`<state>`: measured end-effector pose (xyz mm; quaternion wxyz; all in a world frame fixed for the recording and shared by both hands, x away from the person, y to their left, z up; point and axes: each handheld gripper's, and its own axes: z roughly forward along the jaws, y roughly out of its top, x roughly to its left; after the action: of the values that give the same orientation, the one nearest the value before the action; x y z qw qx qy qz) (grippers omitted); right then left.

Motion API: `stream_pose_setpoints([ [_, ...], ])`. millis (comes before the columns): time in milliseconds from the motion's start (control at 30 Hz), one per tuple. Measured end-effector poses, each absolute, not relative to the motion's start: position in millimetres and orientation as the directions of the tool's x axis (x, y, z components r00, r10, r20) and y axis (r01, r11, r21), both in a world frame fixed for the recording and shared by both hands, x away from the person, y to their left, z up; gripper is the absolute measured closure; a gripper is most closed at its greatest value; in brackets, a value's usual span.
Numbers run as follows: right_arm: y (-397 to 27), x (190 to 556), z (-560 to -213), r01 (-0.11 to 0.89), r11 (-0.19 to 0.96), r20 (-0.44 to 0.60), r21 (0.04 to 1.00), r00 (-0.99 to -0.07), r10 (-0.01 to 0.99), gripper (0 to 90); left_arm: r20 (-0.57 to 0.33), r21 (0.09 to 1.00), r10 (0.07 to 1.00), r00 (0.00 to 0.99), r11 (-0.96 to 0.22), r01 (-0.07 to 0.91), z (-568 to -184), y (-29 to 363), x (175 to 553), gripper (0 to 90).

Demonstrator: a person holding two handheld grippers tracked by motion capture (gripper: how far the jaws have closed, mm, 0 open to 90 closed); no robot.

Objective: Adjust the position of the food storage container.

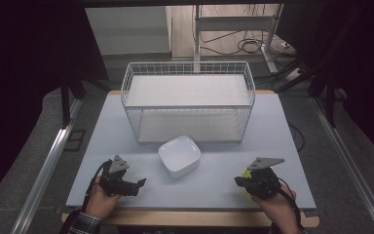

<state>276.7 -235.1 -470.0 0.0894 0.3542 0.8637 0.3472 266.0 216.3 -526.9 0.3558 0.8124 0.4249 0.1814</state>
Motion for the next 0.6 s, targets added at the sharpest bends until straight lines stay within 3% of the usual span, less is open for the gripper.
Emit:
stream_pose_setpoints([
  [600, -283.2, 287.8, -466.7, 0.609, 0.412, 0.099, 0.678, -0.631, 0.769, 89.8, 0.011, 0.723, 0.814, 0.581, -0.407, 0.558, -530.5, 214.0, 266.1, 4.4],
])
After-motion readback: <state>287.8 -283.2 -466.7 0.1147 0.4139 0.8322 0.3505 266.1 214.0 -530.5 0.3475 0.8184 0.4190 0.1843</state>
